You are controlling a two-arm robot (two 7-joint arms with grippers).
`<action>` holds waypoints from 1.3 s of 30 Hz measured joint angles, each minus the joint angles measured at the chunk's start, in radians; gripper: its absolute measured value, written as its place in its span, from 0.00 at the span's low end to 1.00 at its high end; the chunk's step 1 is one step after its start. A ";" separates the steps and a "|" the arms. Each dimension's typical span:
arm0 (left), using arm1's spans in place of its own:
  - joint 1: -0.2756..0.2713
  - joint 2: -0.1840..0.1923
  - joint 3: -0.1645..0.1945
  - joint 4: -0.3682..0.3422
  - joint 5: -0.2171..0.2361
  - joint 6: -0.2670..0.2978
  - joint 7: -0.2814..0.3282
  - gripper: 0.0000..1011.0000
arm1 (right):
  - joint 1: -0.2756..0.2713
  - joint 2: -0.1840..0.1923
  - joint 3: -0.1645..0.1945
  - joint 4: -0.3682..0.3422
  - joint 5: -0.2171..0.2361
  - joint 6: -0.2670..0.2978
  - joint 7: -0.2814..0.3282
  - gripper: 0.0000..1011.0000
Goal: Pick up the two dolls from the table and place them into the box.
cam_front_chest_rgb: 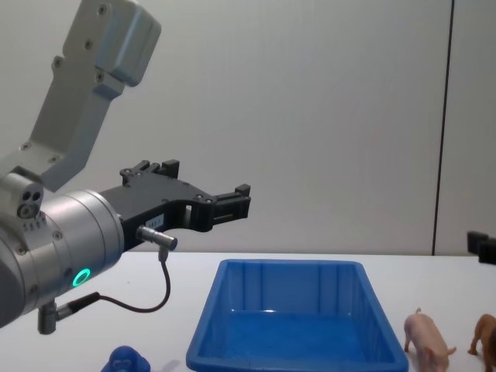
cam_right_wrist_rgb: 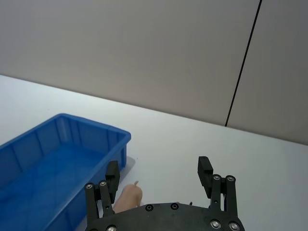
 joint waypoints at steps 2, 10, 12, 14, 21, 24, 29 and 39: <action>0.000 0.000 0.000 0.000 0.000 0.000 0.000 0.99 | -0.002 0.007 0.005 0.003 0.005 0.014 0.011 0.99; 0.000 0.000 0.000 0.000 0.000 0.000 0.000 0.99 | -0.008 0.025 0.015 0.013 0.010 0.054 0.038 0.99; 0.000 0.000 0.000 0.000 0.000 0.000 0.000 0.99 | -0.008 0.027 0.015 0.016 0.010 0.061 0.041 0.99; 0.000 0.000 0.000 0.000 0.000 0.000 0.000 0.99 | -0.008 0.029 0.016 0.021 0.008 0.074 0.046 0.99; 0.000 0.000 0.000 0.000 0.000 0.000 0.000 0.99 | 0.002 0.027 0.011 0.047 -0.008 0.118 0.056 0.99; 0.000 0.000 0.000 0.000 0.000 0.000 0.000 0.99 | 0.007 0.024 0.007 0.057 -0.016 0.129 0.059 0.99; 0.000 0.000 0.000 0.000 0.000 0.000 0.000 0.99 | 0.019 0.014 -0.002 0.079 -0.036 0.147 0.063 0.99; 0.000 0.000 0.000 0.000 0.000 0.000 0.000 0.99 | 0.039 -0.006 -0.018 0.114 -0.065 0.171 0.060 0.99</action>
